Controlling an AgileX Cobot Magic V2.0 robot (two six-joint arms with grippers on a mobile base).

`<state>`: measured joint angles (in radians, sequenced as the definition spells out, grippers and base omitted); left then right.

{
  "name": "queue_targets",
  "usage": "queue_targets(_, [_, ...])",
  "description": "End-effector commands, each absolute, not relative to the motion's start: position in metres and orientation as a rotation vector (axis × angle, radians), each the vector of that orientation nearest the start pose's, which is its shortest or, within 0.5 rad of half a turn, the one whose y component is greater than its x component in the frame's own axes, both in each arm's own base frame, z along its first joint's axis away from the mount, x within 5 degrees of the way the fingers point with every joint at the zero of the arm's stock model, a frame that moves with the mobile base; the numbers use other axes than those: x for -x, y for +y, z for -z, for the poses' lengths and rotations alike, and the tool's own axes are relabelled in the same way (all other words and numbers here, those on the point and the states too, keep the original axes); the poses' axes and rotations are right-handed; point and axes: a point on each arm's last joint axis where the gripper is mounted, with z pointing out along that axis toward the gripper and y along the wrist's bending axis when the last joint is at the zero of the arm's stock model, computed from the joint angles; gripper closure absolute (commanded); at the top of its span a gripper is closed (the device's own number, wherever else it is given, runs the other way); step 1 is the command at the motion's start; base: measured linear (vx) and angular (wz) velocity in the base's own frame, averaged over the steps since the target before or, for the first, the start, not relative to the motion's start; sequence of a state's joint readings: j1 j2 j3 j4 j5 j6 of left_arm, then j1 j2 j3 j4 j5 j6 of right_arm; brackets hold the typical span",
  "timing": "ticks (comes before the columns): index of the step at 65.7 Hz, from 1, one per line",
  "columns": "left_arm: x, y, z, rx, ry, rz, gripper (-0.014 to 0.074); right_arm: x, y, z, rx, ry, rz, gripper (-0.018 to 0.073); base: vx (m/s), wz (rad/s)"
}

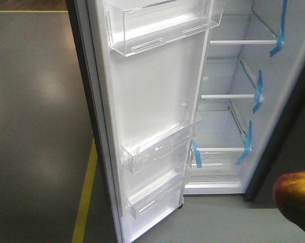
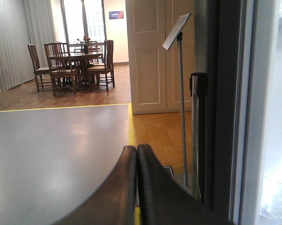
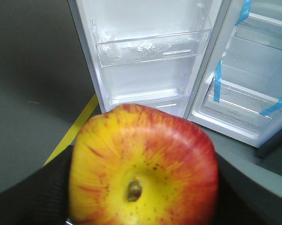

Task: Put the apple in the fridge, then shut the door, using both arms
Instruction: 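Approach the fridge door bins, keeping the apple in the right gripper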

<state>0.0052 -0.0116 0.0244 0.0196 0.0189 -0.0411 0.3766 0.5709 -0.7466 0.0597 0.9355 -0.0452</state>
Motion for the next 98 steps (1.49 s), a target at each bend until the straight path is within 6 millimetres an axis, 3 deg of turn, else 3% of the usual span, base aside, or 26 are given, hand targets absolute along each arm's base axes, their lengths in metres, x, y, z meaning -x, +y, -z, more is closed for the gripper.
queue_targets(1, [-0.056, -0.0001, -0.2015, 0.022, 1.458, 0.025, 0.0602, -0.0861, 0.0385, -0.351, 0.446, 2.111, -0.258, 0.0426, 0.05, 0.0])
queue_targets(98, [-0.056, -0.0001, -0.2015, 0.022, 1.458, 0.025, 0.0602, -0.0861, 0.0385, -0.351, 0.446, 2.111, -0.258, 0.0426, 0.05, 0.0])
